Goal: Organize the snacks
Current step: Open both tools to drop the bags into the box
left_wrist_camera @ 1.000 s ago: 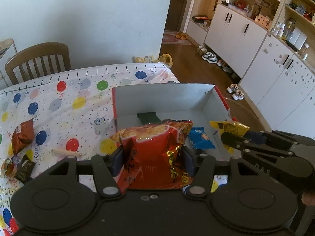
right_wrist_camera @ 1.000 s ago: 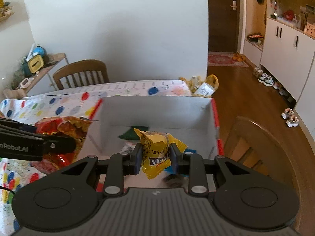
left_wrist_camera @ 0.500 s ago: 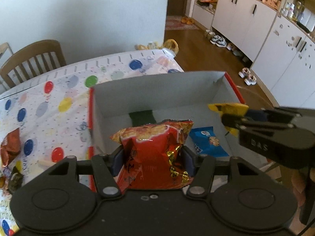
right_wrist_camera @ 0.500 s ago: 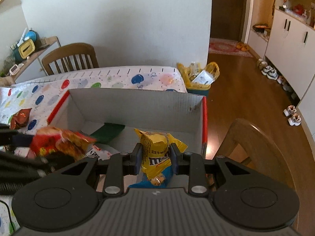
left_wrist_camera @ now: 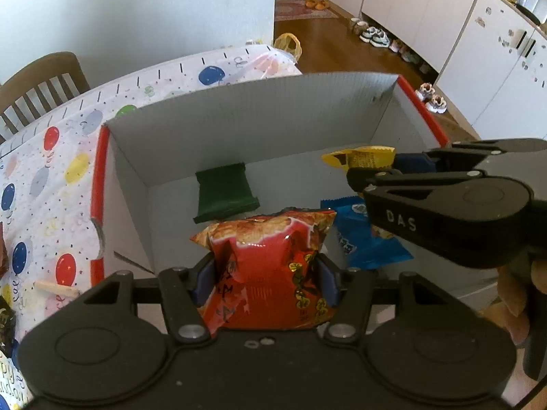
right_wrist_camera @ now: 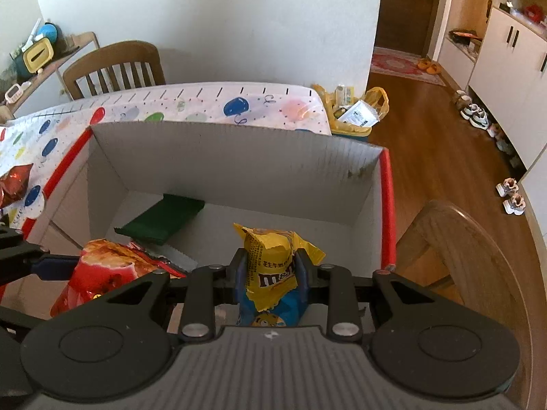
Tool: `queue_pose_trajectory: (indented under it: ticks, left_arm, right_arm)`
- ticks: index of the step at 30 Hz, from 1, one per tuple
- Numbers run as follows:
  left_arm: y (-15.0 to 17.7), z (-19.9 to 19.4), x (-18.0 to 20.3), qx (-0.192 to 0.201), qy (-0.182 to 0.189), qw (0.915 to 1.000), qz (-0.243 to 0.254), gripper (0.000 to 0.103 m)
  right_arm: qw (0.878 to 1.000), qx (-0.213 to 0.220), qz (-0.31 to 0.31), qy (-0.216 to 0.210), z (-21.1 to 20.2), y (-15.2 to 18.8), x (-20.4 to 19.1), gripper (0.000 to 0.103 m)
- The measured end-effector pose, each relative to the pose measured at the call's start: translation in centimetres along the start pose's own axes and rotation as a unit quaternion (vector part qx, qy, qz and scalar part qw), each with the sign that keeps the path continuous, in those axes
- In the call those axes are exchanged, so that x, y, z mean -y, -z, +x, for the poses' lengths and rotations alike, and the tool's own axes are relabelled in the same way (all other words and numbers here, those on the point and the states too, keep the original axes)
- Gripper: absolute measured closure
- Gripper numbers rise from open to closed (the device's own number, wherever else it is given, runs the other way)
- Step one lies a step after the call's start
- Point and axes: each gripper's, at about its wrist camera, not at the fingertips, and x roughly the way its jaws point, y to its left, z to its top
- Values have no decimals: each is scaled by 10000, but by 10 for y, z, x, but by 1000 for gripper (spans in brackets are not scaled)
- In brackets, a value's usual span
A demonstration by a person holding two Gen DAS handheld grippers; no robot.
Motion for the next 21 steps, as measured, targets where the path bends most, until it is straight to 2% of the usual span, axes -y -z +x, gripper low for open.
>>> queue_pose_trajectory:
  ticks: [12, 21]
  left_arm:
    - [-1, 18, 5, -149, 38, 9997, 179, 43]
    - [9, 16, 5, -158, 242, 9993, 221, 36]
  right_arm:
    - [10000, -26, -23, 9, 4, 3, -2, 74]
    - [10000, -26, 84, 20, -4, 6, -3, 71]
